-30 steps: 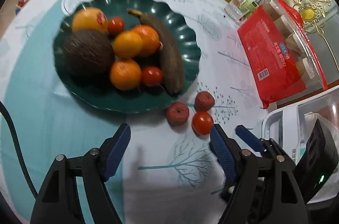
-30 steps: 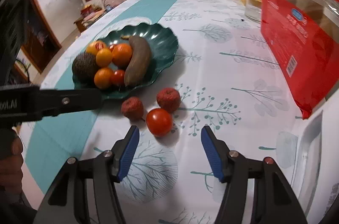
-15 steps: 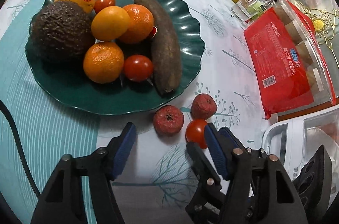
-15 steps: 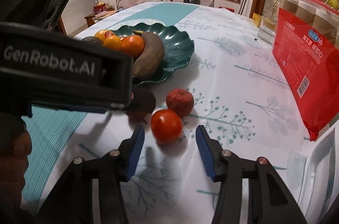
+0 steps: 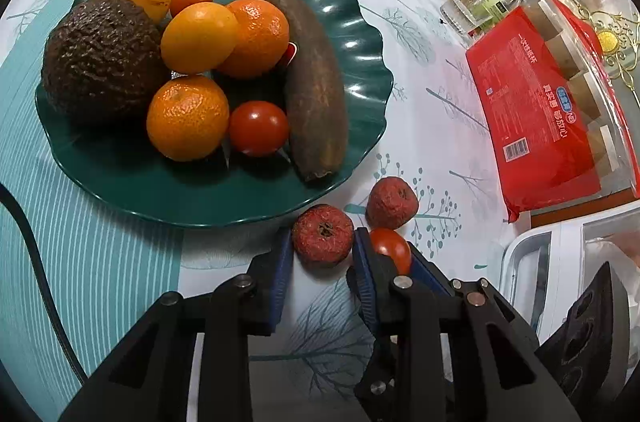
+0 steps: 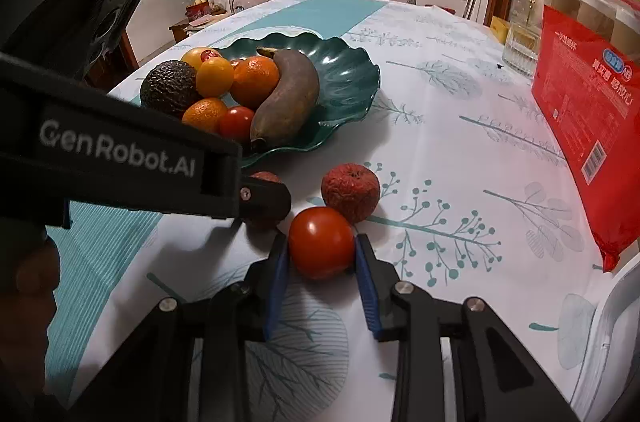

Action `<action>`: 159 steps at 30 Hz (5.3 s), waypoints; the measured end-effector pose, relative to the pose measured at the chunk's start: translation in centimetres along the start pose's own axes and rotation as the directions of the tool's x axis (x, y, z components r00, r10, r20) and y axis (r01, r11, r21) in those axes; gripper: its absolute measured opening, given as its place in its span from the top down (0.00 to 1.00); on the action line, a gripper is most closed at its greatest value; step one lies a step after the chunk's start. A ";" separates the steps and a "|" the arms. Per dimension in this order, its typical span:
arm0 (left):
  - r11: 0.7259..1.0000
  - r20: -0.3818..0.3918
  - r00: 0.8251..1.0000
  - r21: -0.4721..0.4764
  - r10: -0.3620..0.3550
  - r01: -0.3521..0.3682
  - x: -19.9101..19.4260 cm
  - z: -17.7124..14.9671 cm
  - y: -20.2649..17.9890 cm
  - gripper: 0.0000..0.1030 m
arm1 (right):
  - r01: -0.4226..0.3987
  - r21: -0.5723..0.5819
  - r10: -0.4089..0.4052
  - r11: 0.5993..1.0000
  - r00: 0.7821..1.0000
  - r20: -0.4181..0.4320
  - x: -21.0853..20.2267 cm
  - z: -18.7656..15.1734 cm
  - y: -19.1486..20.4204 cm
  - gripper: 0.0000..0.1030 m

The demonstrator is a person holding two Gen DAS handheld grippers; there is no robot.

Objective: Organize fruits

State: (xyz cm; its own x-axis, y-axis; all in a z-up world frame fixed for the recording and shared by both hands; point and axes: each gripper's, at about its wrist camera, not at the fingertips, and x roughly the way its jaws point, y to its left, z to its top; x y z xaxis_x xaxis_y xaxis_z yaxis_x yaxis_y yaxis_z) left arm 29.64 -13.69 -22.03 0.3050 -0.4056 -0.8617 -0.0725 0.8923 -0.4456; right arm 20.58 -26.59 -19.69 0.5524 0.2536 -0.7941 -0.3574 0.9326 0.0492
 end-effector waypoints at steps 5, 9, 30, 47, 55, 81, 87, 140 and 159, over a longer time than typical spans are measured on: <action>1.000 -0.001 1.000 -0.018 0.014 -0.014 -1.0 -0.8 0.8 0.72 | -0.024 0.043 0.025 0.999 0.999 -0.033 -0.1 0.1 -0.3 0.69; 0.999 0.008 0.999 -0.032 0.033 -0.033 -2.5 -1.5 1.9 0.72 | -0.029 0.040 0.031 0.999 0.998 -0.049 -0.6 -0.2 0.2 0.69; 0.979 0.194 0.965 -0.134 0.176 -0.152 -11.7 2.1 10.6 0.72 | -0.096 0.050 0.094 0.994 0.995 0.044 -1.3 4.9 4.4 0.69; 0.984 0.254 0.952 -0.090 0.173 -0.154 -11.3 8.7 13.0 0.72 | -0.056 0.082 0.050 0.995 0.996 0.075 1.2 8.2 5.4 0.69; 0.990 0.237 0.961 -0.053 0.141 -0.132 -10.5 8.9 12.4 0.65 | -0.027 0.112 0.019 0.993 0.997 0.078 1.5 8.7 5.2 0.66; 0.972 0.089 0.975 -0.132 0.205 -0.193 -11.0 -0.2 13.8 0.26 | 0.065 0.301 -0.048 0.951 0.997 -0.061 0.3 4.1 -1.2 0.46; 0.971 0.087 0.972 -0.117 0.219 -0.208 -11.2 -1.1 13.5 0.26 | 0.066 0.304 -0.041 0.950 0.995 -0.089 1.5 3.4 -1.4 0.46; 0.985 0.178 0.969 -0.014 0.173 -0.173 -18.4 -4.4 18.5 0.21 | 0.057 0.020 -0.059 0.998 0.994 0.091 -0.9 11.2 12.3 0.40; 0.984 0.113 0.980 0.060 0.161 -0.168 -22.4 -16.1 13.2 0.20 | -0.061 0.213 0.088 0.975 0.989 -0.119 -13.1 -5.4 14.9 0.15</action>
State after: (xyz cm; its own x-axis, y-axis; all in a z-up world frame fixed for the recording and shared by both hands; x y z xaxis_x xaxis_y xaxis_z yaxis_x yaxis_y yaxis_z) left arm 6.55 4.01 -12.53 0.3947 -0.2317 -0.8891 -0.0655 0.9581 -0.2788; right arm 3.98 -17.40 -11.87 0.4253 0.3019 -0.8532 -0.2218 0.9487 0.2252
